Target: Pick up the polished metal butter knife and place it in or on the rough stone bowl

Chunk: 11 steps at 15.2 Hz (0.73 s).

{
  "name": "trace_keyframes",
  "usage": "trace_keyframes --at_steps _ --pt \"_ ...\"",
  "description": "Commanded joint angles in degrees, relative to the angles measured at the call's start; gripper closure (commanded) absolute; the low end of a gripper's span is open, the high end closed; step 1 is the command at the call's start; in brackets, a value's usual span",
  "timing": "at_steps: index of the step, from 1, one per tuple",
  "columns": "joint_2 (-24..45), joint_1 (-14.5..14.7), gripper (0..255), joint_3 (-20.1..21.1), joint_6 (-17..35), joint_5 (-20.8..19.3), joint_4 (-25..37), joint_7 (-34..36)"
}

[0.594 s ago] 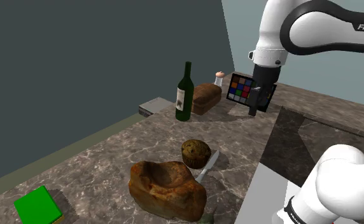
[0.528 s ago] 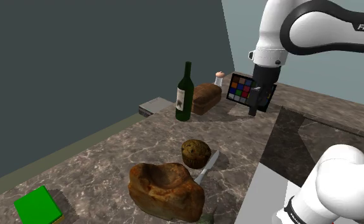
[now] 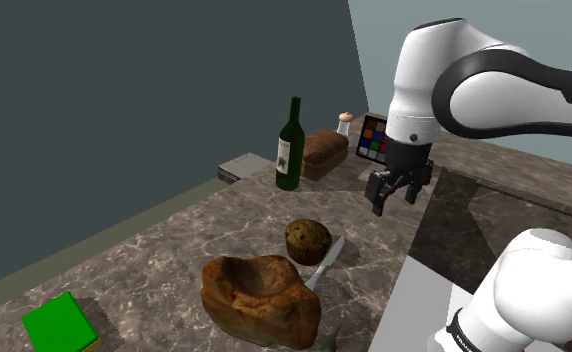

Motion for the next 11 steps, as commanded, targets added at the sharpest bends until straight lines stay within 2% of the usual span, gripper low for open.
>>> trace_keyframes --at_steps 1,6,11 --pt "-0.2 -0.9 0 4.11 1.74 3.29 -1.58 8.35" --pt "2.83 -3.75 0 14.83 7.54 10.78 -2.98 27.56" --pt "9.88 -9.18 0 26.39 14.92 16.09 -1.23 46.49"
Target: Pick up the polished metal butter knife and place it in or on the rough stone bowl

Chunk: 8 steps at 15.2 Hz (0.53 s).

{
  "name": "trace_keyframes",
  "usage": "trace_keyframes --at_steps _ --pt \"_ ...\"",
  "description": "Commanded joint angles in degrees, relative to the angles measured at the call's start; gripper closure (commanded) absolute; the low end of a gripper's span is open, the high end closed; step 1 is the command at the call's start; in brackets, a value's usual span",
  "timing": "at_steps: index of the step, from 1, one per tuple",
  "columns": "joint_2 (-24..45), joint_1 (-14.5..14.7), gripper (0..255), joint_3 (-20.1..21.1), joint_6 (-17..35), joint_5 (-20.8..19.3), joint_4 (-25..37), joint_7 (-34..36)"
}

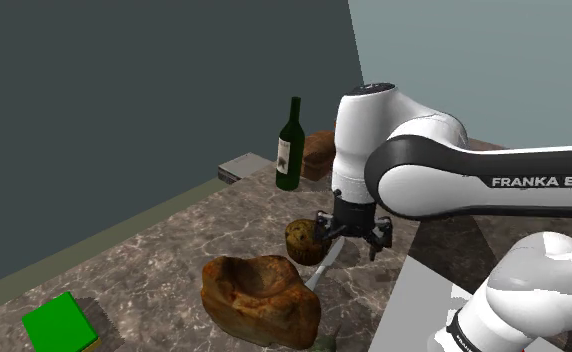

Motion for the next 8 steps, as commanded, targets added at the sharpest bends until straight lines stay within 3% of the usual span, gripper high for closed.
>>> trace_keyframes --at_steps 1,6,8 --pt "3.57 -2.9 0 5.01 3.35 1.65 1.25 8.34" --pt "14.22 -13.41 0 18.4 11.75 1.46 5.86 28.03" --pt "14.7 -13.77 0 19.07 12.72 1.5 5.39 28.32"
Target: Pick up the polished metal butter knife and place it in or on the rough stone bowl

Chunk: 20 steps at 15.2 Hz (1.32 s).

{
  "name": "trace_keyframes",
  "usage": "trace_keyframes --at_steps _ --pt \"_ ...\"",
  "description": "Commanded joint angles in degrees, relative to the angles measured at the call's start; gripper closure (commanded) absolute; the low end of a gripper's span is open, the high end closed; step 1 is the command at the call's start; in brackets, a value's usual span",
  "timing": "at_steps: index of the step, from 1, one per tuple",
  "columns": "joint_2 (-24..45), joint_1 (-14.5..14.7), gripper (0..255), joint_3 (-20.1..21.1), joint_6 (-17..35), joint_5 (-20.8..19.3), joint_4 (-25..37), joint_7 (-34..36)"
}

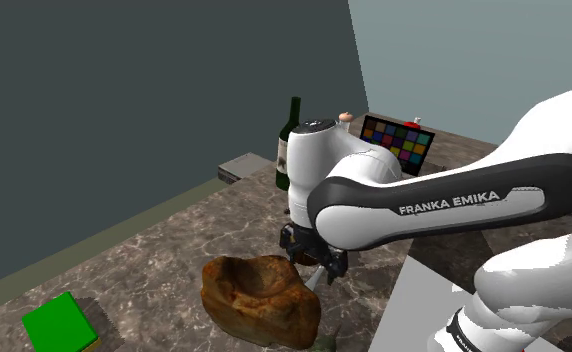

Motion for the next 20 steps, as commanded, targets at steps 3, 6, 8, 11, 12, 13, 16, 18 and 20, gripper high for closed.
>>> trace_keyframes --at_steps 3,6,8,11,12,13,16,18,20 --pt "1.8 -1.12 0 2.42 3.51 0.19 -1.57 1.6" --pt "3.53 -2.05 0 4.34 6.87 0.1 -3.28 2.03" --pt "3.53 -2.02 0 4.32 6.87 0.09 -3.28 2.04" --pt "3.56 -1.99 0 4.29 6.88 0.05 -3.28 2.06" --pt "3.57 -1.98 0 4.28 6.88 0.05 -3.28 2.07" --pt "3.58 -1.98 0 4.28 6.89 0.04 -3.28 2.07" --pt "3.49 -1.9 255 4.16 6.89 0.09 -3.39 1.97" --pt "3.34 -1.79 255 3.97 6.84 0.16 -3.51 1.82" --pt "3.34 -1.78 255 3.99 6.89 0.18 -3.55 1.82"
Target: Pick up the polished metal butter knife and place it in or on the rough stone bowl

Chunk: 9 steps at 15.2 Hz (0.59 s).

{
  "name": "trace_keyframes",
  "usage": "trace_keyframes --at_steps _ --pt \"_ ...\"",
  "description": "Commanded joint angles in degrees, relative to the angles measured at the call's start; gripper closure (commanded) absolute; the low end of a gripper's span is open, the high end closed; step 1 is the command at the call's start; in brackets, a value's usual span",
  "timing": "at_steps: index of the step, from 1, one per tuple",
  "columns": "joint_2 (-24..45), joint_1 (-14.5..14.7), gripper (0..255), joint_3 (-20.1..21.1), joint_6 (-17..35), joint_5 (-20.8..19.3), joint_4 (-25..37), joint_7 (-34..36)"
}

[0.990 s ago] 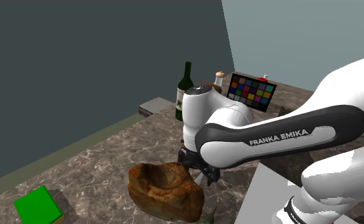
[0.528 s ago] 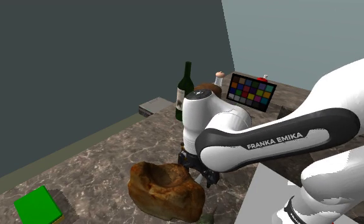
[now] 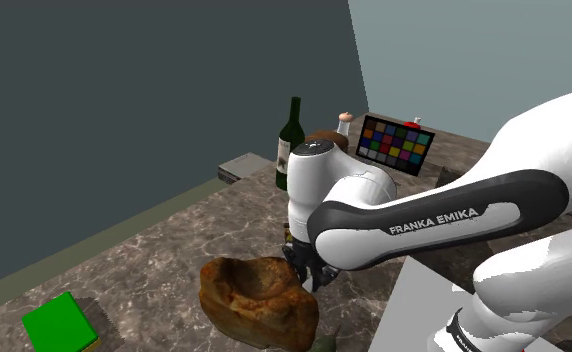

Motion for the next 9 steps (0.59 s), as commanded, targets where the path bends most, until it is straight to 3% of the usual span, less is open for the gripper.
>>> trace_keyframes --at_steps 1,4,9 --pt "-0.04 0.16 255 0.0 -0.41 0.08 -0.33 -0.06" --pt "0.49 -0.24 255 0.5 -0.18 -0.23 -0.01 0.31" --pt "-2.55 1.54 255 -2.71 -5.03 0.24 1.85 -0.65"
